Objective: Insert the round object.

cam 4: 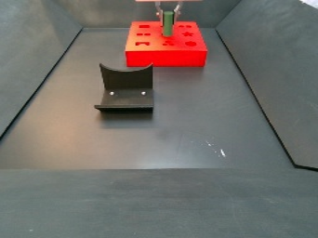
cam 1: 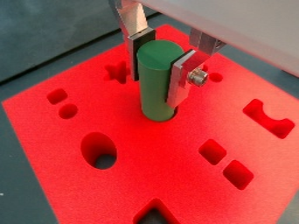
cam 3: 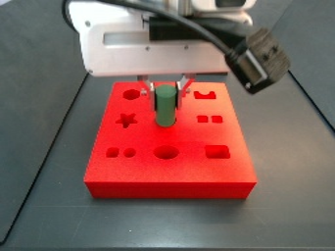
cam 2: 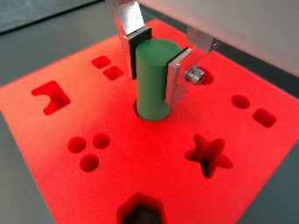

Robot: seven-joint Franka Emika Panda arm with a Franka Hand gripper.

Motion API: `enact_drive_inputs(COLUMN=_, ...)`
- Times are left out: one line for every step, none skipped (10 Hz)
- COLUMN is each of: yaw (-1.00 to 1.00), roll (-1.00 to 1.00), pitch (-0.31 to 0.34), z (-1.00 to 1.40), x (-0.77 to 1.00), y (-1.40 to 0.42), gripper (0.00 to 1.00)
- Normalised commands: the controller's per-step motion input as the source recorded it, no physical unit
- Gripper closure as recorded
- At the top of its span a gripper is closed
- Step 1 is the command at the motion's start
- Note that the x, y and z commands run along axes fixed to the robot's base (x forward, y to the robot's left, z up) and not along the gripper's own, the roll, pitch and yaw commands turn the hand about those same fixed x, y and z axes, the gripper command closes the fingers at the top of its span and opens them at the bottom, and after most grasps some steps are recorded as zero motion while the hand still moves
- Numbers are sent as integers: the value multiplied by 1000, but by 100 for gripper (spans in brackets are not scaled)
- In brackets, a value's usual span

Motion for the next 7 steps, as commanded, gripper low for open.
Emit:
enact_drive_inputs(yaw=74, roll=117, pitch=-149, z=-649, x=0, y=-43, gripper=100)
enact_drive_inputs(yaw=26, roll=77, pitch=-116, z=-563, x=0, y=-66, gripper=100)
enact_drive_inputs(yaw=0, roll=24, pitch=-59, z=-449, x=0, y=-23, gripper=100)
enact_drive_inputs(yaw=0, roll=29, pitch=-31, z=-343, x=0, y=0, gripper=100)
enact_drive_inputs(yaw=0, roll=86, pitch=0, z=-120, x=0, y=0, gripper=100)
enact_drive_inputs(yaw=0, roll=10, pitch=0, z=0, x=0, y=0, gripper=100)
enact_drive_inputs(yaw=0, roll=0, pitch=0, z=0, x=0, y=0, gripper=100)
